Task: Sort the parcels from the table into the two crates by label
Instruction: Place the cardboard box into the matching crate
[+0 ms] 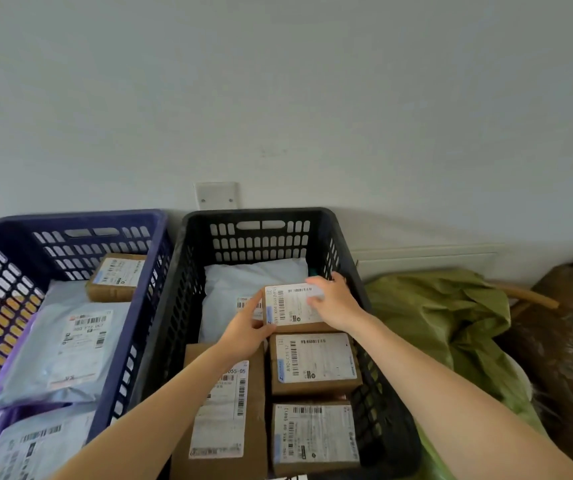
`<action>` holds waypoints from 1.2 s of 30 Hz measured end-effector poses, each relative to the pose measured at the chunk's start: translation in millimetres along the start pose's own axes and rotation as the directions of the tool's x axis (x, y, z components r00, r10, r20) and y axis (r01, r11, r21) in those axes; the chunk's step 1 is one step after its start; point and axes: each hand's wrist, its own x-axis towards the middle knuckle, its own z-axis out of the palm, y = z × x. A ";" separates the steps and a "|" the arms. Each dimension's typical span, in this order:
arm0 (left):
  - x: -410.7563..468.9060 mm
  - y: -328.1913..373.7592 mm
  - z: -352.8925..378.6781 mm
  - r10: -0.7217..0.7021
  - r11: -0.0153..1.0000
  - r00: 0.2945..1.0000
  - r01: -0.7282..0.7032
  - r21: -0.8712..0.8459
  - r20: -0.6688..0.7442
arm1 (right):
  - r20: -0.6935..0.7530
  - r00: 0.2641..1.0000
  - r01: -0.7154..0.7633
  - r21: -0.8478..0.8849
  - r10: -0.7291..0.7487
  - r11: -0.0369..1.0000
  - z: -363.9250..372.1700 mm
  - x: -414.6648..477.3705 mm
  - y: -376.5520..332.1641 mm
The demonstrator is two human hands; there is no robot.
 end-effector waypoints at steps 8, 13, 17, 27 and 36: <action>7.4 -10.0 7.1 -0.025 0.988 1.000 0.022 0.153 0.018 | 0.109 0.994 -0.006 -0.213 0.030 0.977 14.8 -3.1 7.7; 7.5 -13.6 10.5 0.058 0.806 0.998 -0.045 0.590 -0.004 | 0.108 0.993 -0.010 -0.257 0.039 0.966 28.9 -9.8 9.0; 8.8 -16.5 8.9 0.133 0.603 0.989 -0.133 0.786 0.066 | 0.098 0.995 0.005 -0.278 0.023 0.961 32.9 -16.1 11.9; -4.1 -5.6 8.0 0.101 0.447 0.992 -0.110 0.888 0.072 | 0.045 0.999 0.022 -0.251 -0.011 0.968 27.6 -18.5 7.6; -43.6 12.8 -10.2 0.140 0.378 0.988 0.006 0.926 -0.063 | -0.021 0.977 0.203 -0.191 -0.211 0.961 21.1 -21.1 -23.7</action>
